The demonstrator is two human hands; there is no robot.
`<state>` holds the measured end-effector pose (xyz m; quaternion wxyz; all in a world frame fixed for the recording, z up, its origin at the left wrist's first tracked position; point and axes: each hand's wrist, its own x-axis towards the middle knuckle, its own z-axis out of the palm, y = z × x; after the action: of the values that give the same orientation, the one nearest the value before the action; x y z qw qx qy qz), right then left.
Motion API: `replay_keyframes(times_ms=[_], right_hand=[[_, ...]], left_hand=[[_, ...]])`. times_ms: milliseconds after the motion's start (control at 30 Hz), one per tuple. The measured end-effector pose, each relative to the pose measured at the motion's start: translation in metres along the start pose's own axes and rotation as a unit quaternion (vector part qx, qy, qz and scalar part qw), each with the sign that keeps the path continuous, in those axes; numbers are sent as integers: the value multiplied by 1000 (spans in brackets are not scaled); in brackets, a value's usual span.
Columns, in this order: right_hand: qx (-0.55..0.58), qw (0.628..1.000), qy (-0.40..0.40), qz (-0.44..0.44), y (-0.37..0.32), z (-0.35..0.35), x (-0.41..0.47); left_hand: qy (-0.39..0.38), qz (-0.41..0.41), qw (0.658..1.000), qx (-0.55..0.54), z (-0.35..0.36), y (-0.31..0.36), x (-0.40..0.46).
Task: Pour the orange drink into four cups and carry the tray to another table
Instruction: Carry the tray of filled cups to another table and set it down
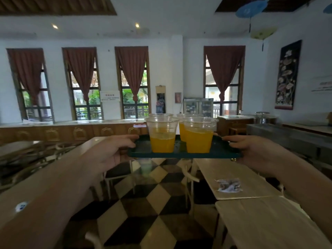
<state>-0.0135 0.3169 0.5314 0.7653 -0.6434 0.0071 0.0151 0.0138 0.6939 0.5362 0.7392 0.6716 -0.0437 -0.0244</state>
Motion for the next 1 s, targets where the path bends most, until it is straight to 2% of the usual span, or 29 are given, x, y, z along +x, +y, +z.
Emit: replay_keyframes(times_ms=[467,700,1000], right_hand=[[25,999,-45,18,22,43,129],[13,998,-52,21,26,26,235],[-45,998,-49,5,16,-3,414]], left_hand=[[56,-18,998,-17,-47,-20,75],[85,-24,996,-25,-41,-33,171],[104,-16,994,-43,-32,-50,346]])
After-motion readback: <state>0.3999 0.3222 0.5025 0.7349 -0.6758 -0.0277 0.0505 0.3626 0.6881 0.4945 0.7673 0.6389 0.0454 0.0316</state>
